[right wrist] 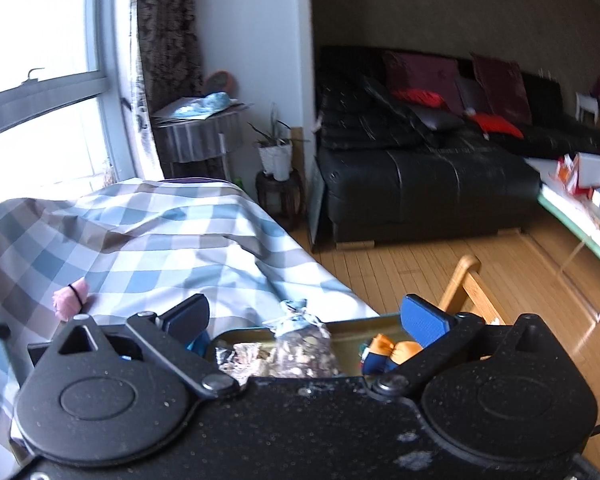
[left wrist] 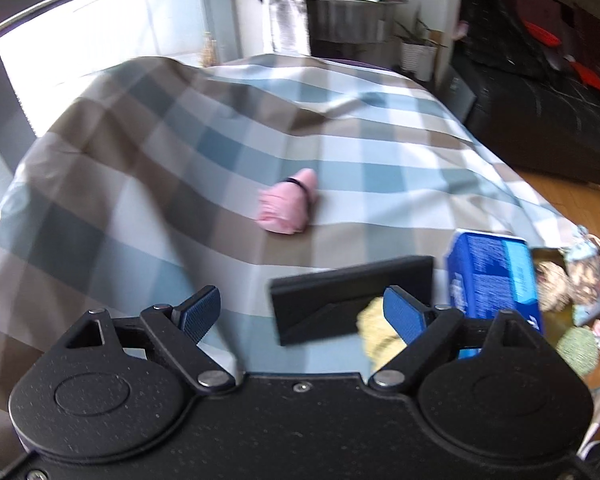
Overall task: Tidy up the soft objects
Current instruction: 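Move both grippers back from the gold tray toward the bed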
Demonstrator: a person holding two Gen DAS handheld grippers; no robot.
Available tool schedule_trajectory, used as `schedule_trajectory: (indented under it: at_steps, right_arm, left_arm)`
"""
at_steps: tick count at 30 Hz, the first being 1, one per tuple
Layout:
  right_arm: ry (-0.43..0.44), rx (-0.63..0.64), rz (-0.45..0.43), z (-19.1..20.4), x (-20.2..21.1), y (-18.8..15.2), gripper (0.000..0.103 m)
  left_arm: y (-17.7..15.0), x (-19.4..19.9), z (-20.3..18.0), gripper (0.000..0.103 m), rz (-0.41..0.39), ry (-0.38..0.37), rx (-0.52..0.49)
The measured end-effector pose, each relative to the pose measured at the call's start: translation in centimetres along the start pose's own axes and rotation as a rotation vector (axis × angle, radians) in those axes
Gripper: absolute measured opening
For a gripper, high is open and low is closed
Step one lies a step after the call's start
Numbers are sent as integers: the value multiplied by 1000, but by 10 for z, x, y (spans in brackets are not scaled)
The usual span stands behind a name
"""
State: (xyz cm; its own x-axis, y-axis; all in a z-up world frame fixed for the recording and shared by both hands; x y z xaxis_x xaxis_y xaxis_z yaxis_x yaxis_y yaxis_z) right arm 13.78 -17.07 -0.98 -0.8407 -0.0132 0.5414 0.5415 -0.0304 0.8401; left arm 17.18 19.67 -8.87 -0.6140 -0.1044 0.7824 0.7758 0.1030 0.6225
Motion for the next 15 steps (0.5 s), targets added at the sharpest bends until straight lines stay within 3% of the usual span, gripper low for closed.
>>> schedule_trajectory:
  at_steps: [5, 11, 13, 15]
  right_arm:
    - [38, 47, -10, 33, 5, -9, 103]
    - [104, 36, 45, 76, 6, -41, 103]
    - [116, 64, 62, 92, 7, -52, 103]
    - [141, 100, 85, 111, 6, -62, 103]
  left_arm:
    - [11, -4, 41, 86, -24, 48, 49]
    - [24, -14, 72, 87, -70, 69, 96]
    - [29, -19, 78, 98, -74, 75, 108]
    - [35, -24, 82, 99, -88, 87, 112]
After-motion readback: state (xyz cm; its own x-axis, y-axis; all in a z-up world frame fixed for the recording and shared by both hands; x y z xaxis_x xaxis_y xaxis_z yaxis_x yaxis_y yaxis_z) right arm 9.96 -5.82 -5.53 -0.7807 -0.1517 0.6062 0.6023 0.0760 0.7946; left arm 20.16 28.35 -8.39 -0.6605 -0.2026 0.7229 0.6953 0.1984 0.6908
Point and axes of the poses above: each gripper's, at about its wrist camera, not at the fingertips, and x roughly against the way its jaws point, z to its left, y to its top, the point moved 10 cm from there along -x, roughly the way its jaws point, and after that the axes turned 1 degree about -y, right-handed, at the moved point
